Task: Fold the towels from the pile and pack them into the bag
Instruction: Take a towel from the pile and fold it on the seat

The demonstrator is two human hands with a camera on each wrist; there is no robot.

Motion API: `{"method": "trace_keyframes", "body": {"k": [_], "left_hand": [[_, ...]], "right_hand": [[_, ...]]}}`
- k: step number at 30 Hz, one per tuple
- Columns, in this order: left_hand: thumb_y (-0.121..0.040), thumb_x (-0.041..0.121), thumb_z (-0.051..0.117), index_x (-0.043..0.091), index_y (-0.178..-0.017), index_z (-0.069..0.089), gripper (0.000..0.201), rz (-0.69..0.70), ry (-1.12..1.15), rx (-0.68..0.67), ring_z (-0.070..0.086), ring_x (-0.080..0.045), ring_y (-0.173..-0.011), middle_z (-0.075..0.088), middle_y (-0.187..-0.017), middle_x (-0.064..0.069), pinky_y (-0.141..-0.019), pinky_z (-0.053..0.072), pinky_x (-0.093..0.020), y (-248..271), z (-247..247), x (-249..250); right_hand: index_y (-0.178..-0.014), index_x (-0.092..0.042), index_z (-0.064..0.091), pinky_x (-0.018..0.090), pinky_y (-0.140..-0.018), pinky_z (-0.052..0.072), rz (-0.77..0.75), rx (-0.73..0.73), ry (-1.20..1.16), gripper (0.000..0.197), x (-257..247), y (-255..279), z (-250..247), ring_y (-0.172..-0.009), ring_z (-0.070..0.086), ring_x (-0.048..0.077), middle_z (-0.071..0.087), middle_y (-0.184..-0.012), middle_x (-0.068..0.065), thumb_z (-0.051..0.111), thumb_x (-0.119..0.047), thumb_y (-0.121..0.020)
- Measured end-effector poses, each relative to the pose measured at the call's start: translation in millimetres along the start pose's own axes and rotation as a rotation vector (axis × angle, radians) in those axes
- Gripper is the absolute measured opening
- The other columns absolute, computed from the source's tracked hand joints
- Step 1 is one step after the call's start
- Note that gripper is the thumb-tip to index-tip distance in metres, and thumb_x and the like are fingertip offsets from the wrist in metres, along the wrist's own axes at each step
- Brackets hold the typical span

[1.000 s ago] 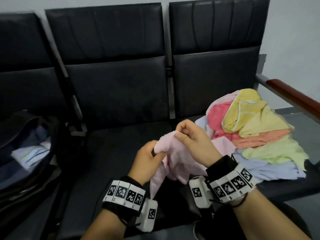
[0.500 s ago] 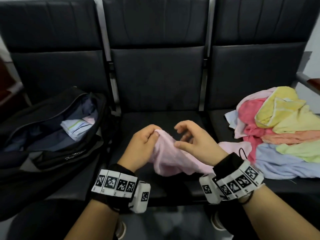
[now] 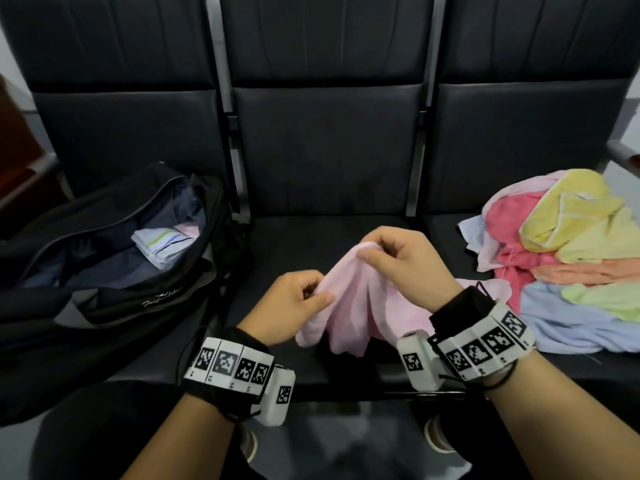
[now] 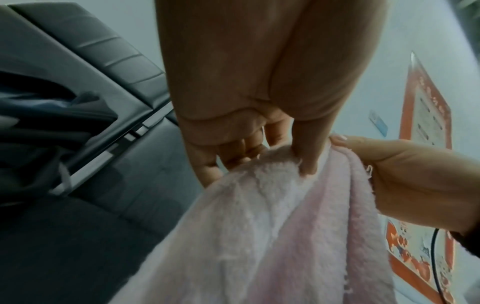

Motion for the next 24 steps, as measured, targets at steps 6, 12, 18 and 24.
{"method": "trace_keyframes", "body": {"k": [6,12,18,24], "left_hand": [[-0.09,0.011,0.07,0.008,-0.079,0.063,0.013,-0.078,0.036,0.135,0.054,-0.013,-0.07,0.064,-0.077,-0.014,-0.071,0.05,-0.042,-1.4,-1.3,-27.7],[-0.092,0.005,0.063,0.013,-0.081,0.059,0.014,-0.062,-0.015,0.537,0.048,-0.002,-0.066,0.059,-0.072,0.004,-0.065,0.041,-0.021,-0.4,-44.2,-42.5],[-0.095,0.018,0.055,0.024,-0.093,0.059,0.007,0.02,-0.086,0.888,0.051,0.002,-0.073,0.058,-0.082,0.017,-0.07,0.038,-0.007,17.6,-112.6,-32.4],[-0.093,0.021,0.052,0.014,-0.093,0.064,0.014,-0.135,-0.12,0.988,0.058,-0.006,-0.078,0.067,-0.086,-0.001,-0.078,0.044,-0.031,33.7,-140.1,-46.5]], "right_hand": [[-0.081,-0.02,0.071,0.019,-0.067,0.049,0.001,0.153,-0.096,0.012,2.4,2.1,-18.0,-0.072,0.061,0.007,0.069,-0.076,-0.001,0.068,-0.014,-0.09],[-0.073,-0.025,0.07,0.01,-0.06,0.041,-0.033,0.227,0.059,0.013,15.5,4.8,-21.9,-0.061,0.054,0.0,0.065,-0.066,-0.011,0.08,-0.022,-0.08],[-0.072,-0.031,0.07,0.012,-0.057,0.038,0.044,-0.238,0.198,0.015,55.6,25.0,12.8,-0.055,0.053,-0.001,0.061,-0.06,-0.02,0.078,-0.025,-0.083],[-0.07,-0.03,0.064,0.024,-0.062,0.042,0.152,-0.096,0.34,0.022,74.6,21.0,-2.3,-0.059,0.053,0.001,0.06,-0.061,-0.014,0.07,-0.023,-0.089]]}}
Point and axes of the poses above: each hand's wrist, its own y-axis away from the middle knuckle, its own z-axis out of the palm, x = y × z, the point moved 3 cm from there along -y, towards the middle knuckle
